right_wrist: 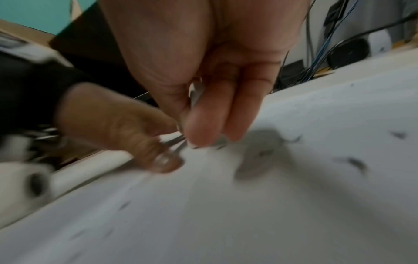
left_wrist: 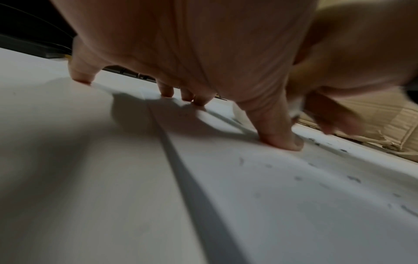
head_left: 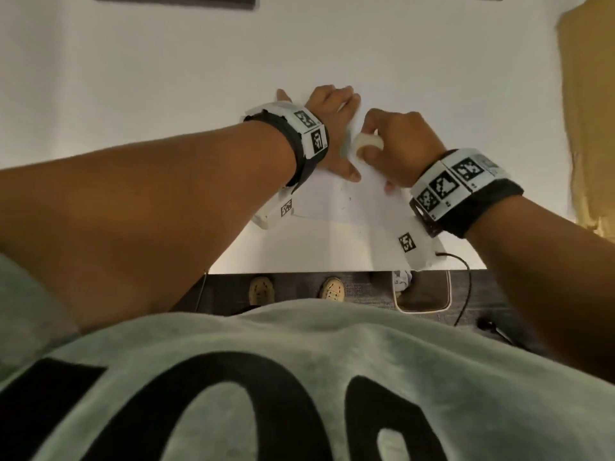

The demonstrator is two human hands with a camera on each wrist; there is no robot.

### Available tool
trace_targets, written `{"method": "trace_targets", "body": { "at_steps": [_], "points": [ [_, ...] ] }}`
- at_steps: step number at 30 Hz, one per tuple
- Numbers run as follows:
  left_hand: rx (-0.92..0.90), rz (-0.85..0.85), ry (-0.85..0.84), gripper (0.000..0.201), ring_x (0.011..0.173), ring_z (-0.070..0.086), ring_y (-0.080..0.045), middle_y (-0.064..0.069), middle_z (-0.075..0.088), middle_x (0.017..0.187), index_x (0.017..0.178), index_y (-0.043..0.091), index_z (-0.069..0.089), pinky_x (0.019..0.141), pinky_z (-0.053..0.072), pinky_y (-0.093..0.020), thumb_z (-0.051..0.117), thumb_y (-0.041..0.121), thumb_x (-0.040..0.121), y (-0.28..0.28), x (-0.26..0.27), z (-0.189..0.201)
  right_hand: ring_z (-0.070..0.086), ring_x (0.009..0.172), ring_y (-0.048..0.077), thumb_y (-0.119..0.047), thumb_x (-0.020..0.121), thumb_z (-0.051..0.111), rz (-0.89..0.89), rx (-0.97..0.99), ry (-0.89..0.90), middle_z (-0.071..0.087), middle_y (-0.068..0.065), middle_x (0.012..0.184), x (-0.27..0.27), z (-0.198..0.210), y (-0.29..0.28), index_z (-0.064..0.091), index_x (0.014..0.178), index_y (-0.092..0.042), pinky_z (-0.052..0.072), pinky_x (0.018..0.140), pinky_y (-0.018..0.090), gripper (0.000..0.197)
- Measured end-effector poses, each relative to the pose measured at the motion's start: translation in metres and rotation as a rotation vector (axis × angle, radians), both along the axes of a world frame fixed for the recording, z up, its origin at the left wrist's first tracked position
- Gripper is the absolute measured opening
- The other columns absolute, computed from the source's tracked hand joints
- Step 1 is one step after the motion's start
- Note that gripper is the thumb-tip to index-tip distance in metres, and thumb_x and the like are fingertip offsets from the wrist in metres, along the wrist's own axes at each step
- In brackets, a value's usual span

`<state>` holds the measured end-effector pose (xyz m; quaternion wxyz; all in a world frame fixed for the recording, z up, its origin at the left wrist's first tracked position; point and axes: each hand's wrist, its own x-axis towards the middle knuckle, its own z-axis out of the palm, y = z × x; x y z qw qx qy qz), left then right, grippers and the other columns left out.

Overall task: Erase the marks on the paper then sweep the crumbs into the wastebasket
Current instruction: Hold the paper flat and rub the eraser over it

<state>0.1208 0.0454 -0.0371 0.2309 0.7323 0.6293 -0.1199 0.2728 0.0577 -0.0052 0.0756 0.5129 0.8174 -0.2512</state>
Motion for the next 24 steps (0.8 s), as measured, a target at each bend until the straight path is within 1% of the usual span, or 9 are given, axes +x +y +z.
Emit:
{"method": "trace_targets", "body": {
  "at_steps": [2,4,8,11,13,15,17,21,24],
  "points": [
    [0.0,-0.01,0.005,0.126,0.145,-0.003,-0.021,0.005,-0.004,0.158,0.151,0.021,-0.003,0.1,0.012,-0.073,0.061,0.079,0.06,0.0,0.0,-0.001,0.066,0.048,0.026,-0.022,0.091,0.053,-0.047,0.029,-0.02,0.066,0.006,0.076,-0.003,0.0,0.011,0.057,0.101,-0.018,0.056,0.051,0.034,0.012],
    [0.001,-0.01,0.009,0.124,0.145,-0.004,-0.021,0.006,-0.005,0.158,0.151,0.022,-0.004,0.102,0.011,-0.072,0.061,0.078,0.061,-0.001,0.001,-0.001,0.067,0.051,0.029,-0.021,0.089,0.053,-0.127,0.093,0.005,0.067,0.01,0.082,-0.005,0.004,0.025,0.059,0.099,-0.016,0.057,0.05,0.037,0.013],
    [0.001,0.003,0.003,0.127,0.145,-0.004,-0.02,0.007,-0.005,0.158,0.151,0.022,-0.005,0.099,0.01,-0.076,0.061,0.08,0.058,0.0,0.0,-0.001,0.067,0.057,0.031,-0.022,0.092,0.052,-0.002,0.025,0.006,0.064,0.009,0.079,-0.002,0.0,-0.001,0.056,0.107,-0.015,0.057,0.056,0.04,0.017],
    [-0.01,-0.003,-0.001,0.127,0.145,-0.005,-0.021,0.006,-0.005,0.158,0.151,0.022,-0.005,0.1,0.009,-0.074,0.061,0.079,0.059,0.001,-0.001,-0.001,0.067,0.067,0.035,-0.021,0.091,0.052,-0.038,0.083,-0.025,0.068,0.014,0.086,-0.004,0.0,0.016,0.058,0.105,-0.013,0.058,0.065,0.044,0.017],
    [-0.01,-0.002,-0.002,0.126,0.145,-0.005,-0.02,0.007,-0.006,0.158,0.151,0.023,-0.005,0.099,0.008,-0.075,0.061,0.079,0.059,-0.001,0.001,-0.001,0.066,0.058,0.032,-0.021,0.09,0.051,-0.106,0.125,-0.008,0.067,0.014,0.086,-0.005,0.004,0.027,0.058,0.103,-0.014,0.059,0.06,0.042,0.015],
    [-0.005,0.001,-0.002,0.126,0.145,-0.005,-0.02,0.007,-0.005,0.158,0.151,0.022,-0.004,0.101,0.009,-0.073,0.063,0.078,0.059,-0.001,0.001,0.001,0.064,0.052,0.027,-0.021,0.09,0.052,-0.041,0.093,-0.024,0.064,0.01,0.078,-0.006,0.0,0.013,0.057,0.108,-0.016,0.058,0.058,0.039,0.019],
    [-0.001,0.013,-0.004,0.126,0.145,-0.004,-0.02,0.007,-0.004,0.158,0.151,0.022,-0.003,0.1,0.01,-0.074,0.063,0.078,0.059,0.0,0.0,0.003,0.064,0.05,0.025,-0.022,0.091,0.052,0.011,0.012,-0.014,0.062,0.008,0.081,-0.006,-0.003,-0.002,0.056,0.112,-0.017,0.057,0.056,0.036,0.022],
    [0.009,-0.008,-0.008,0.128,0.144,-0.004,-0.021,0.008,-0.005,0.158,0.15,0.023,-0.004,0.1,0.012,-0.076,0.059,0.082,0.056,-0.001,-0.001,-0.003,0.067,0.056,0.034,-0.022,0.09,0.051,-0.151,0.107,0.008,0.068,0.015,0.088,-0.006,0.004,0.025,0.059,0.102,-0.014,0.058,0.053,0.041,0.017],
    [0.008,-0.015,0.003,0.13,0.144,-0.004,-0.022,0.004,-0.005,0.158,0.151,0.019,-0.005,0.103,0.01,-0.071,0.061,0.08,0.057,0.0,0.0,0.001,0.067,0.069,0.036,-0.02,0.091,0.051,-0.037,0.088,0.003,0.068,0.015,0.091,-0.007,0.0,0.007,0.057,0.11,-0.011,0.054,0.061,0.04,0.022]
  ]
}}
